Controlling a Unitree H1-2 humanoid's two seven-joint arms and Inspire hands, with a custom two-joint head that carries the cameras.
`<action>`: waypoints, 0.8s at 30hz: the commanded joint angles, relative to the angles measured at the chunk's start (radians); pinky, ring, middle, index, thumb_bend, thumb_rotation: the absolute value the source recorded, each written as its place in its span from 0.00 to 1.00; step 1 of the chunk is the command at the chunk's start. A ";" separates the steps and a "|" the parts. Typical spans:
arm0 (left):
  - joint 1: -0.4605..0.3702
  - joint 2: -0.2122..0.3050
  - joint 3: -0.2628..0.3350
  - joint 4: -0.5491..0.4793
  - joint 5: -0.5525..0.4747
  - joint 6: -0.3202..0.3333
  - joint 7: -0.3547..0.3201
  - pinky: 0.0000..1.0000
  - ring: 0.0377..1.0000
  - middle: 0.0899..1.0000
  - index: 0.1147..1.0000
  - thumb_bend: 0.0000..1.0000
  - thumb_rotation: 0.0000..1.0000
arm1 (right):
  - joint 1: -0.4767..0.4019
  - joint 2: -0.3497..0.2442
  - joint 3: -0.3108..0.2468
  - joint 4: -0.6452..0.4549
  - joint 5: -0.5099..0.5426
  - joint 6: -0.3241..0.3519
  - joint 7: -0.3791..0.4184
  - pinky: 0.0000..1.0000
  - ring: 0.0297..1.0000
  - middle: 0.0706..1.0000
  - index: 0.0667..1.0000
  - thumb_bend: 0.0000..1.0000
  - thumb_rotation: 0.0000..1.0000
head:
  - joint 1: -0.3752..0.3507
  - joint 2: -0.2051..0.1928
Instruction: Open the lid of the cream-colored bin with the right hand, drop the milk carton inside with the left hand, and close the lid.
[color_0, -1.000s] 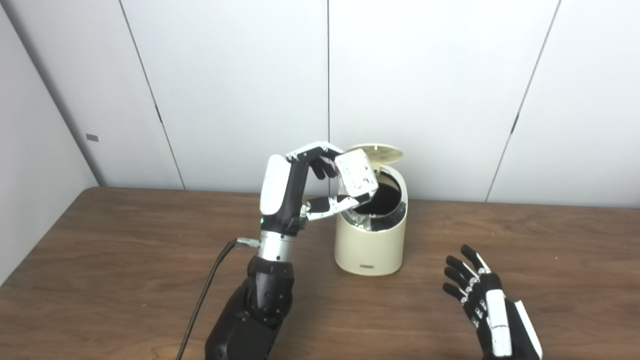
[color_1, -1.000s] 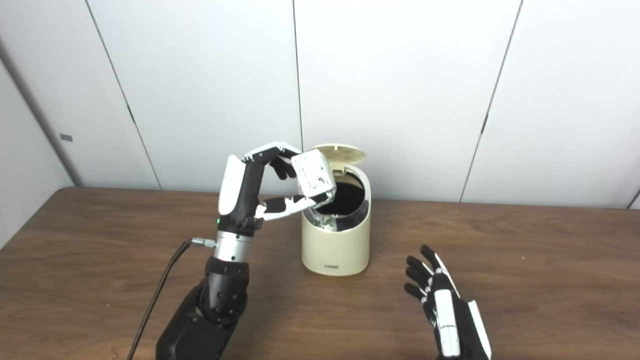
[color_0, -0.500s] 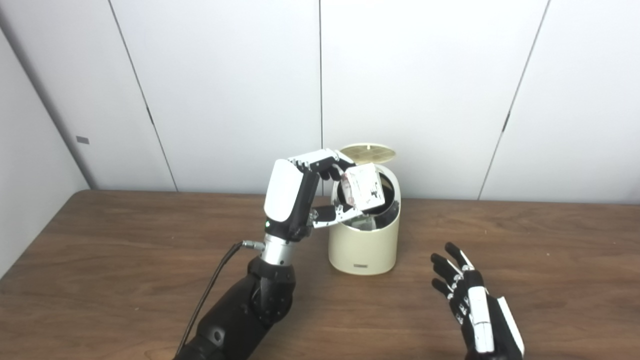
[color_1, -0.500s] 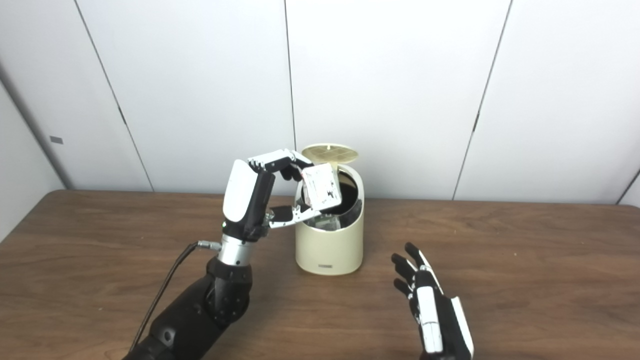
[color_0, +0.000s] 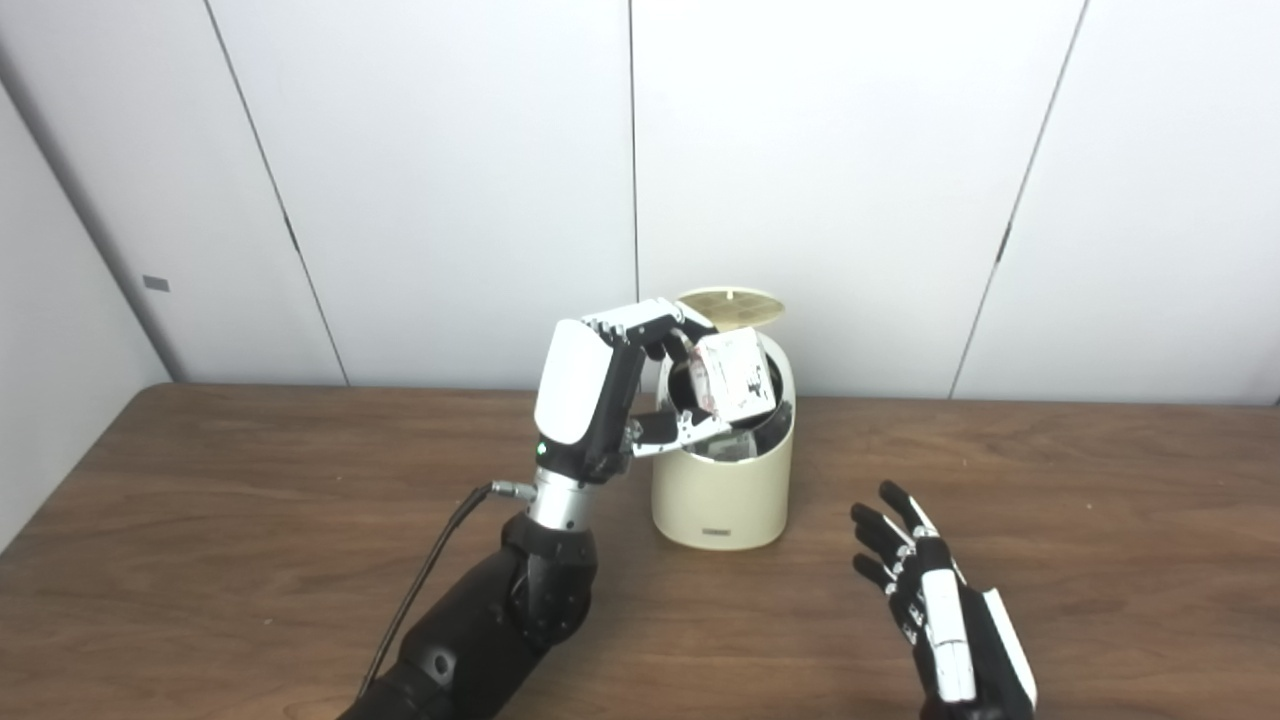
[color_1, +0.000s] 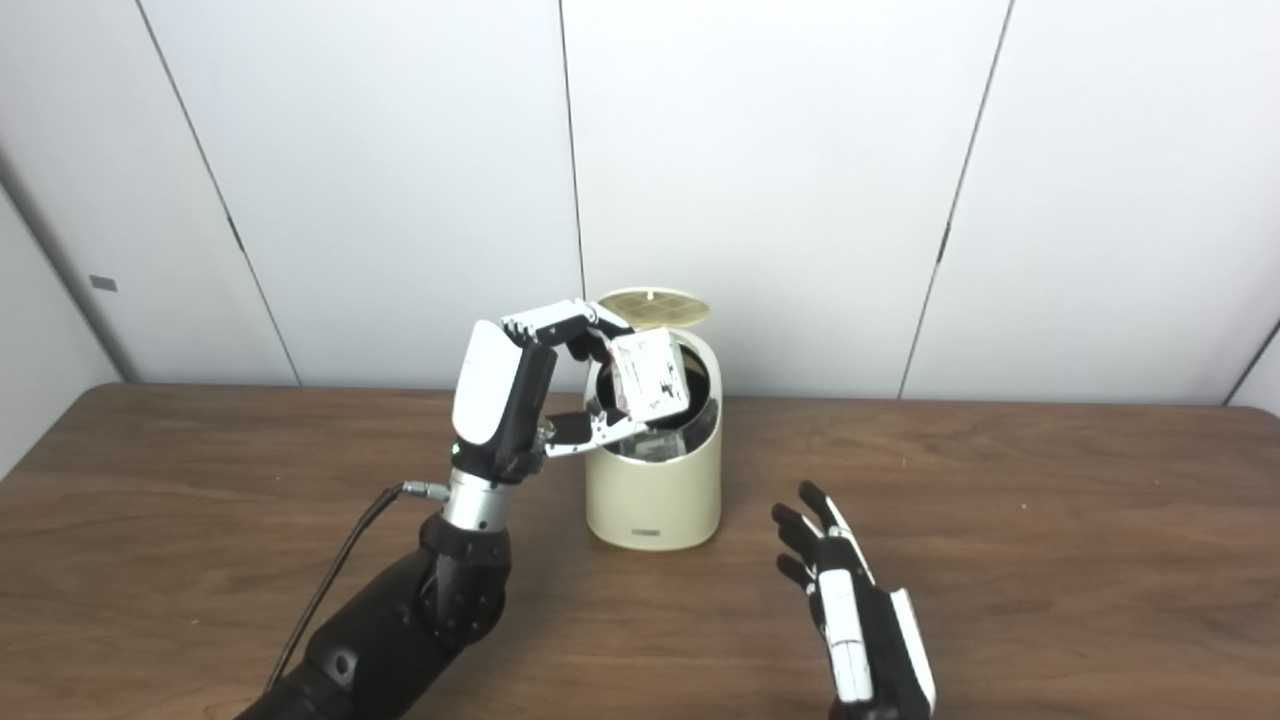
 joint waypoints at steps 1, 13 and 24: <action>-0.061 -0.004 0.005 -0.006 -0.019 -0.022 0.041 0.35 0.41 0.46 0.44 0.48 0.00 | -0.017 0.006 0.006 -0.051 -0.002 -0.007 0.005 0.86 0.89 0.85 0.92 0.57 1.00 | -0.003 0.002; -0.046 -0.032 0.026 0.026 -0.059 -0.022 0.003 0.36 0.42 0.45 0.41 0.48 0.00 | -0.016 0.009 0.004 -0.066 0.003 0.016 0.002 0.86 0.89 0.84 0.93 0.55 1.00 | -0.014 0.011; -0.034 -0.026 0.056 -0.018 -0.157 -0.022 -0.134 0.44 0.48 0.51 0.42 0.52 0.06 | -0.021 0.013 0.006 -0.079 -0.003 0.036 -0.001 0.86 0.84 0.74 0.92 0.54 1.00 | -0.035 0.026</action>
